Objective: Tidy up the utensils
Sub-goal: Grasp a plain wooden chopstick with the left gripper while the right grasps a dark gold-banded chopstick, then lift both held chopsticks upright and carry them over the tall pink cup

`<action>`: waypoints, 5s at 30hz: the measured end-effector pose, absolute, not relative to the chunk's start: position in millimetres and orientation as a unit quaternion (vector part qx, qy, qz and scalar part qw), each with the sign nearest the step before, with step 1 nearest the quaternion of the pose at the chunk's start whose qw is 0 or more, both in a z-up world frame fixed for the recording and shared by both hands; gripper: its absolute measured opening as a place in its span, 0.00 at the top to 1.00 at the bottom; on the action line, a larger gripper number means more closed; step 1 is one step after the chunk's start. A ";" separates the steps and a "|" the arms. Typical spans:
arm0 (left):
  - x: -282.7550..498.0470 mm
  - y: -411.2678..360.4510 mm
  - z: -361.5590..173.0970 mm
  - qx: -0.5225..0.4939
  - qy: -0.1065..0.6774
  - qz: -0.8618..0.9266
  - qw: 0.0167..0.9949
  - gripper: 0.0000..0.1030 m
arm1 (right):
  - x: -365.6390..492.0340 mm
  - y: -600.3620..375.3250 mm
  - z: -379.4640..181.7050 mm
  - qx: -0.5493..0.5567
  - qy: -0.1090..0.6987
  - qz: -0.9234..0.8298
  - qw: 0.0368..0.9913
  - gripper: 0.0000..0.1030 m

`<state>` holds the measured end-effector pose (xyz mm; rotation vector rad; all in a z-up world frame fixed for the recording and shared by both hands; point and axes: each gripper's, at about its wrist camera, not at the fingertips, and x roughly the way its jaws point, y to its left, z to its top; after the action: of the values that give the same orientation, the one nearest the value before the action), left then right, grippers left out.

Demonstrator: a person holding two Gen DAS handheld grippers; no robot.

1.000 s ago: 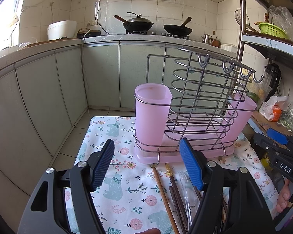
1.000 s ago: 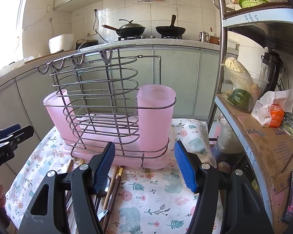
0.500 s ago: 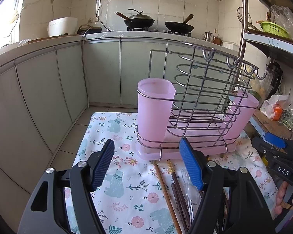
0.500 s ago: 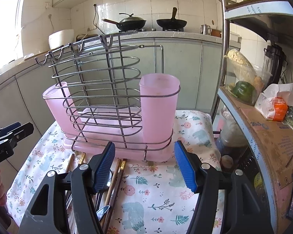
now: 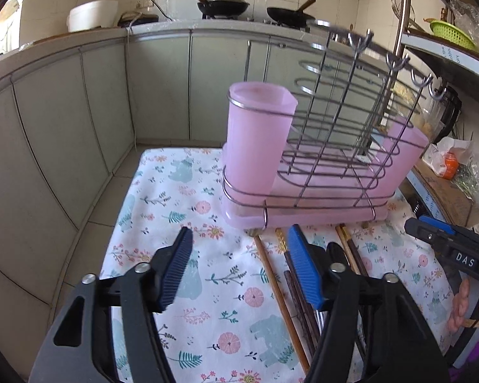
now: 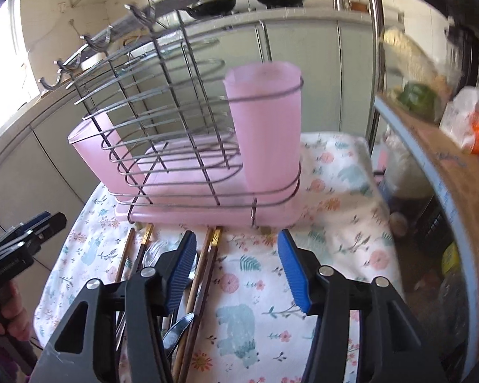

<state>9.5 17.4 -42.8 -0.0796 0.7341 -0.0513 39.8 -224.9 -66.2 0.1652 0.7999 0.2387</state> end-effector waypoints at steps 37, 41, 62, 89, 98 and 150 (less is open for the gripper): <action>69.6 4.6 -119.0 -0.092 0.512 -0.051 0.852 0.73 | 102.3 -175.4 -144.4 0.107 0.540 0.160 0.820 0.92; 75.1 2.6 -119.5 -0.089 0.520 -0.056 0.847 0.73 | 97.6 -185.8 -142.9 0.116 0.546 0.151 0.816 0.92; 108.9 8.3 -132.5 -0.115 0.571 -0.066 0.810 0.95 | 105.4 -204.8 -143.6 0.106 0.558 0.159 0.807 0.90; 20.0 48.5 -25.8 -0.158 0.365 -0.065 0.915 0.95 | 28.9 -244.3 -38.3 0.127 0.350 0.170 0.912 0.94; -0.2 51.7 10.3 -0.159 0.301 -0.080 0.937 0.95 | 12.7 -260.3 8.4 0.139 0.277 0.166 0.936 0.94; 132.8 45.6 58.4 -0.124 0.132 -0.016 0.983 0.95 | 140.1 -284.9 78.6 0.105 0.207 0.096 0.968 0.94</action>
<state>132.8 45.6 58.4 -0.2490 0.2646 -0.0322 140.1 -284.9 78.6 0.2131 0.4178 0.1936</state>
